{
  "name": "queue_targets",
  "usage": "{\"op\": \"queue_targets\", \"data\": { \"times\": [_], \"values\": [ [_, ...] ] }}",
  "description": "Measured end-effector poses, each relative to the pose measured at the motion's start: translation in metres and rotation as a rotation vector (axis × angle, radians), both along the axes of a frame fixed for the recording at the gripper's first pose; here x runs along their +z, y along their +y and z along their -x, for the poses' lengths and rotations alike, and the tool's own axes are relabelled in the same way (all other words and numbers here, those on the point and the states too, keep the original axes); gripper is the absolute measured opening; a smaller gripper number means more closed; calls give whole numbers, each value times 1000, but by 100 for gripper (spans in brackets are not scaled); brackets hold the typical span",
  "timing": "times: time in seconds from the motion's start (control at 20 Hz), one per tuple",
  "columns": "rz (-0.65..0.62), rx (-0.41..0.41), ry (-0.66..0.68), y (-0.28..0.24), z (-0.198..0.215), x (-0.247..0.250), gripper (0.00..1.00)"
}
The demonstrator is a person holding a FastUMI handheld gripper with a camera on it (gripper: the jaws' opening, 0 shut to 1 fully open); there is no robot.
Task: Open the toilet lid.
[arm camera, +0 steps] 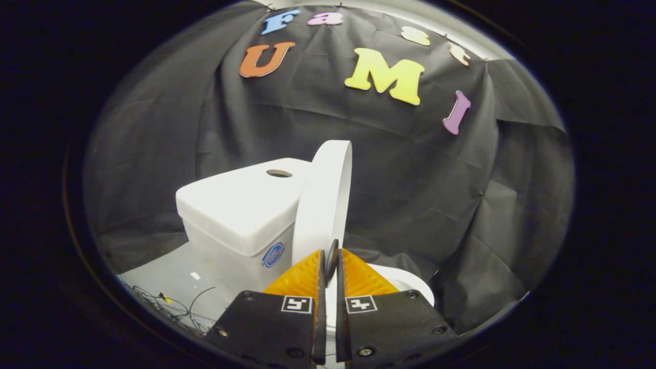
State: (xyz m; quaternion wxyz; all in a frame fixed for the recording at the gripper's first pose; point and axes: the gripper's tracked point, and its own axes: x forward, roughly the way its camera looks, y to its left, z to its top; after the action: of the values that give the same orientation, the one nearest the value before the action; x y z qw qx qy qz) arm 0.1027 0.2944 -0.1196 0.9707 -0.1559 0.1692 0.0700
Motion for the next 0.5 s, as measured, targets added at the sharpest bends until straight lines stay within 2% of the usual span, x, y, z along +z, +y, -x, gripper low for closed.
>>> {"op": "queue_targets", "data": {
  "times": [0.25, 0.5],
  "values": [
    [35, 13, 4, 11, -1, -2, 11],
    [133, 35, 4, 6, -2, -2, 13]
  ]
}}
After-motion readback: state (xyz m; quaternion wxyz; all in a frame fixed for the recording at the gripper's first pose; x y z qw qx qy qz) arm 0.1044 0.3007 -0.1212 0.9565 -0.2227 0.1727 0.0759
